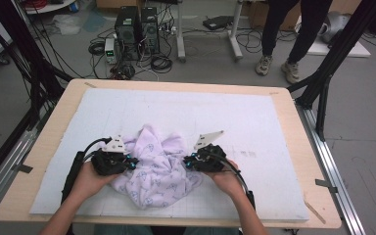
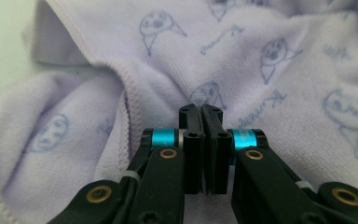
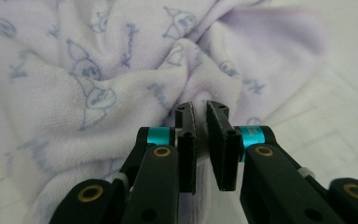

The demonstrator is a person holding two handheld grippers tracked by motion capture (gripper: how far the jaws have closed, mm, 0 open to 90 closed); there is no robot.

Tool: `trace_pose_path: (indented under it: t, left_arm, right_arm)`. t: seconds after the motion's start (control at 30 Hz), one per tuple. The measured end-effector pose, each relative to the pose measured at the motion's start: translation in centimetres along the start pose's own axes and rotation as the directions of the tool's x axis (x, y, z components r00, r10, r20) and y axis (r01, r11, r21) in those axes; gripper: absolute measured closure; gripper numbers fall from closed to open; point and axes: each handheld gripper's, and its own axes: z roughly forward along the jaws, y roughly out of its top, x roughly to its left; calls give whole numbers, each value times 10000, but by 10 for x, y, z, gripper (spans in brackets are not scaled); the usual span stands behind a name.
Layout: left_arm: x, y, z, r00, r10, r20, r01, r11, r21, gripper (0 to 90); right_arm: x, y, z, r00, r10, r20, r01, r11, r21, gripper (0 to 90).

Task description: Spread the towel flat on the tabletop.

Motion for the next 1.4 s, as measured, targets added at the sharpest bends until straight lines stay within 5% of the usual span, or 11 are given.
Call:
trace_pose_path:
  t: [0.2,0.4,0.6,0.67,0.8,0.97,1.13,1.17,1.27,1.4]
  left_arm:
    - [-13,2,-18,9998,30,185,-19,9980,-631,869]
    - [-26,-5,-26,9996,129,269,-112,9980,-625,869]
    - [-35,-16,-34,9985,273,480,-253,9988,-422,865]
    - [-33,-13,-38,9977,297,608,-265,9982,-539,805]
    - [-26,11,-43,9969,566,550,-508,9936,-1013,651]
    - [-11,41,-22,9954,738,611,-663,9911,-1158,606]
    - [8,49,20,9965,417,723,-392,9986,-355,576]
    - [13,47,31,9962,420,768,-436,9989,184,576]
    - [22,43,52,9955,303,897,-417,9909,1282,565]
    - [24,39,67,9956,162,927,-336,9814,1888,623]
  right_arm:
    - [6,-5,-49,9984,10,573,10,9994,-351,827]
    - [23,-22,-80,9974,-24,719,28,10000,-50,827]
    - [31,-36,-80,9995,239,227,-240,9997,35,813]
    - [29,-38,-79,9993,355,74,-355,9994,-26,725]
    - [20,-27,-87,9984,549,131,-538,9962,-691,674]
    - [-2,-15,-71,9962,478,732,-449,9982,-402,624]
    - [-20,-19,-40,9925,756,962,-793,9962,349,593]
    - [-22,-21,-36,9923,740,997,-788,9959,448,590]
    - [-27,-26,-23,9914,817,1022,-918,9909,987,578]
    - [-26,-31,-14,9910,700,1144,-836,9893,1195,619]
